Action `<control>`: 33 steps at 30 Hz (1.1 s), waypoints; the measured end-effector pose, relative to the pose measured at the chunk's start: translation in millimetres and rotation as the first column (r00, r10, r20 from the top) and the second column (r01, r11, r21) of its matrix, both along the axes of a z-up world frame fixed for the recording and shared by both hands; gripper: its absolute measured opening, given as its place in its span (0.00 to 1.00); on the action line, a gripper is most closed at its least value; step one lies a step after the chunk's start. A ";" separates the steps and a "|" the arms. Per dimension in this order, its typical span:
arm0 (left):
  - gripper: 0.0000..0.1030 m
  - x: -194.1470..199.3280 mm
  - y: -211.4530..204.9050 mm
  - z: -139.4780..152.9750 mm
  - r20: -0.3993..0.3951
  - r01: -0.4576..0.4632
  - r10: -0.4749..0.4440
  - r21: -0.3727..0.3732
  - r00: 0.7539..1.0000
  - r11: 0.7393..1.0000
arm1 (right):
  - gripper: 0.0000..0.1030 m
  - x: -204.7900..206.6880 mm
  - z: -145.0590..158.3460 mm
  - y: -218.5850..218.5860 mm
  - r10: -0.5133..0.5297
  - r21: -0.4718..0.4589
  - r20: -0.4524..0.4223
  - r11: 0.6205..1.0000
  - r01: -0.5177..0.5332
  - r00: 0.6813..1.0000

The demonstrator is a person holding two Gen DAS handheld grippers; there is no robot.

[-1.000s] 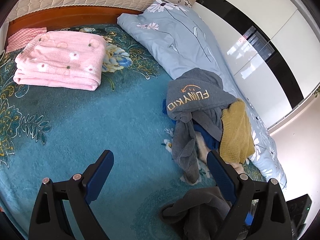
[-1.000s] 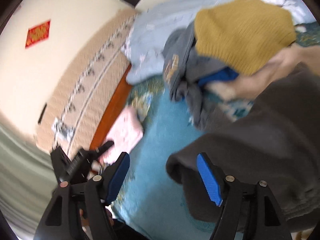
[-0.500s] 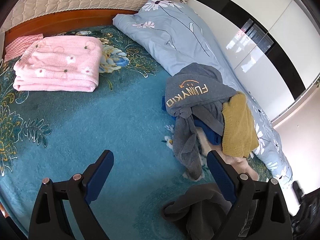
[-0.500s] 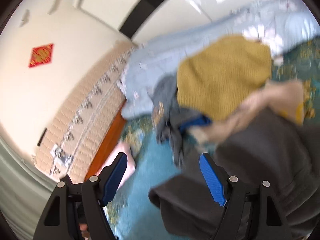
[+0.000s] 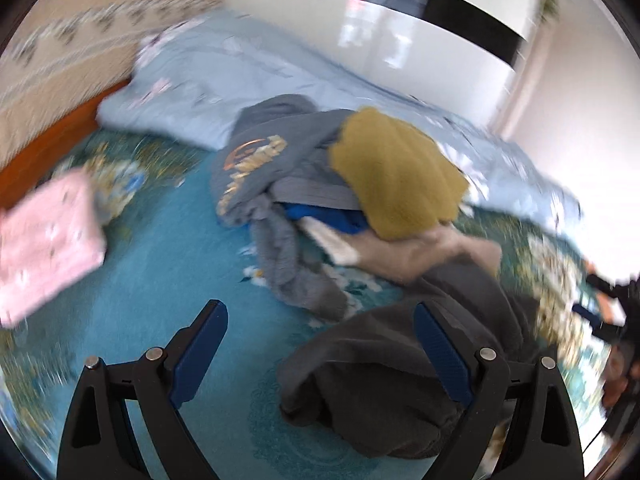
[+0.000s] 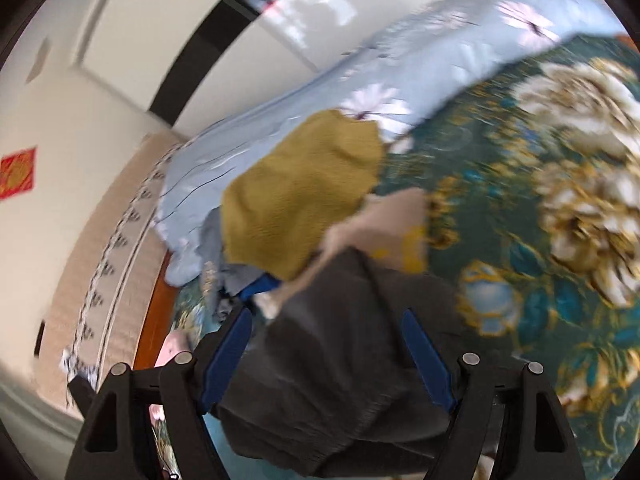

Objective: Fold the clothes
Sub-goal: 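Grasp the sweatpants waistband with the left gripper while the right gripper holds a leg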

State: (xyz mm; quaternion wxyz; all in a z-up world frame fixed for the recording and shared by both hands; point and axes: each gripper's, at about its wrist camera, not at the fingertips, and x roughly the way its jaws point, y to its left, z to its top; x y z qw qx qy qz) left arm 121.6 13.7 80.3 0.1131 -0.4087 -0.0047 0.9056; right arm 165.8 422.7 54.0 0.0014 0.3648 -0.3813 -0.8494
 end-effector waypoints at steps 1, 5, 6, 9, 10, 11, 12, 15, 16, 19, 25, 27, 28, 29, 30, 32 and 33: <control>0.91 3.2 19.4 1.2 -0.017 0.064 -0.065 -0.064 0.998 0.996 | 0.78 6.0 -6.9 10.8 -0.032 -0.017 0.021 0.999 0.032 0.999; 0.91 32.7 92.0 -10.4 -0.050 0.331 -0.373 -0.362 0.927 0.872 | 0.78 24.1 -25.4 38.5 -0.105 -0.033 0.085 0.994 0.108 0.991; 0.92 43.8 106.5 -17.8 -0.032 0.398 -0.452 -0.422 0.891 0.814 | 0.78 26.4 -28.5 41.7 -0.111 -0.035 0.093 0.993 0.115 0.989; 0.91 68.2 135.5 -41.8 0.055 0.536 -0.616 -0.558 0.786 0.634 | 0.78 31.7 -36.5 47.6 -0.131 -0.046 0.119 0.989 0.138 0.984; 0.92 76.2 143.8 -51.9 0.095 0.574 -0.663 -0.599 0.743 0.558 | 0.78 33.2 -39.0 49.0 -0.138 -0.051 0.128 0.988 0.146 0.982; 0.92 83.5 150.5 -62.1 0.135 0.602 -0.698 -0.634 0.703 0.484 | 0.78 34.8 -42.4 50.7 -0.144 -0.065 0.133 0.986 0.154 0.981; 0.92 88.4 152.4 -72.8 0.166 0.613 -0.714 -0.662 0.680 0.430 | 0.78 36.4 -45.8 52.5 -0.150 -0.081 0.139 0.983 0.162 0.979; 0.92 103.2 158.0 -104.9 0.266 0.634 -0.746 -0.728 0.611 0.259 | 0.78 41.5 -53.0 54.9 -0.159 -0.098 0.154 0.980 0.176 0.975; 0.91 107.5 159.4 -114.8 0.296 0.634 -0.751 -0.745 0.590 0.205 | 0.78 42.3 -55.7 55.8 -0.163 -0.099 0.161 0.979 0.180 0.973; 0.91 113.0 159.1 -136.9 0.310 0.567 -0.770 -0.820 0.557 0.080 | 0.78 43.4 -63.7 58.0 -0.172 -0.105 0.181 0.975 0.193 0.968; 0.63 103.6 160.7 -141.1 0.302 0.539 -0.786 -0.841 0.540 0.047 | 0.78 45.5 -72.4 56.9 -0.175 -0.126 0.209 0.971 0.204 0.962; 0.53 97.2 162.7 -134.0 0.287 0.543 -0.786 -0.836 0.548 0.074 | 0.78 46.4 -71.7 57.1 -0.179 -0.130 0.210 0.969 0.209 0.961; 0.48 93.6 163.9 -129.7 0.276 0.545 -0.786 -0.833 0.553 0.091 | 0.78 46.9 -71.1 56.9 -0.179 -0.135 0.210 0.968 0.210 0.961; 0.45 90.2 165.1 -125.4 0.265 0.547 -0.786 -0.830 0.558 0.109 | 0.78 47.7 -70.4 56.2 -0.179 -0.139 0.211 0.968 0.211 0.961; 0.39 87.3 166.2 -121.3 0.255 0.550 -0.786 -0.826 0.562 0.125 | 0.78 48.5 -69.4 55.2 -0.179 -0.138 0.211 0.968 0.211 0.961; 0.33 82.3 168.7 -111.4 0.233 0.558 -0.789 -0.813 0.569 0.163 | 0.78 50.1 -67.1 53.2 -0.180 -0.136 0.212 0.968 0.211 0.960; 0.30 78.2 170.0 -101.9 0.208 0.568 -0.789 -0.797 0.578 0.206 | 0.78 50.4 -66.0 52.8 -0.180 -0.136 0.212 0.968 0.211 0.961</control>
